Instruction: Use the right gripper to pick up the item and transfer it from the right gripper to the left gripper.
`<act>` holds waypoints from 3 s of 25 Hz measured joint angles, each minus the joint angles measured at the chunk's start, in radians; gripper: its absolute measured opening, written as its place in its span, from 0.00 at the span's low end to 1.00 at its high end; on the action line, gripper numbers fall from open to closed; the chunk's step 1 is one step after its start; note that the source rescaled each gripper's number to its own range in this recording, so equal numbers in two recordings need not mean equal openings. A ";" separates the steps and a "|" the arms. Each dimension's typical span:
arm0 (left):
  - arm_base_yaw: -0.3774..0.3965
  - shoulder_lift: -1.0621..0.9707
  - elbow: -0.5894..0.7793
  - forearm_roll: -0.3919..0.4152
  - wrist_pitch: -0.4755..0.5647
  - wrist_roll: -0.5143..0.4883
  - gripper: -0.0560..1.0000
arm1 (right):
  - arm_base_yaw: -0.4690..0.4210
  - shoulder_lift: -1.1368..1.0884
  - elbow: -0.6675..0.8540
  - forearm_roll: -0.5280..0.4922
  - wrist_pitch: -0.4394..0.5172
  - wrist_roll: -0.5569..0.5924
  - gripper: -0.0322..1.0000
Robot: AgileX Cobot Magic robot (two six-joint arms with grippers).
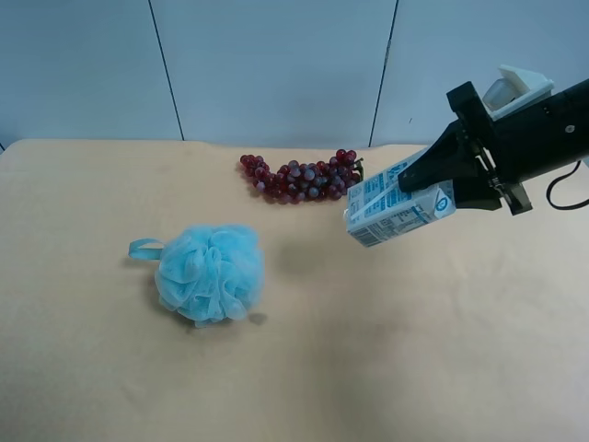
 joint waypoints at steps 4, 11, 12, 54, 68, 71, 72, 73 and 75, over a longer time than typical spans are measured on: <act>0.000 0.000 0.000 0.000 0.000 0.000 1.00 | 0.000 0.000 0.000 0.003 0.024 -0.021 0.03; 0.000 0.000 0.000 0.000 0.000 0.000 1.00 | 0.003 0.000 0.000 0.034 0.046 -0.054 0.03; 0.000 0.000 0.000 0.000 0.000 0.000 1.00 | 0.013 0.000 0.000 0.047 0.047 -0.066 0.03; 0.000 0.352 -0.020 -0.294 -0.164 0.129 1.00 | 0.164 0.277 0.000 0.445 0.093 -0.407 0.03; 0.000 0.901 -0.021 -1.185 -0.162 0.891 1.00 | 0.164 0.277 0.000 0.444 0.093 -0.433 0.03; 0.000 1.033 -0.021 -1.345 -0.066 1.048 1.00 | 0.164 0.277 0.000 0.444 0.093 -0.433 0.03; 0.000 1.078 -0.021 -1.393 -0.035 1.087 1.00 | 0.164 0.277 0.000 0.444 0.093 -0.433 0.03; 0.000 1.122 -0.022 -1.436 0.000 1.129 1.00 | 0.164 0.277 0.000 0.444 0.093 -0.433 0.03; 0.000 1.201 -0.022 -1.499 0.066 1.198 1.00 | 0.164 0.277 0.000 0.444 0.093 -0.433 0.03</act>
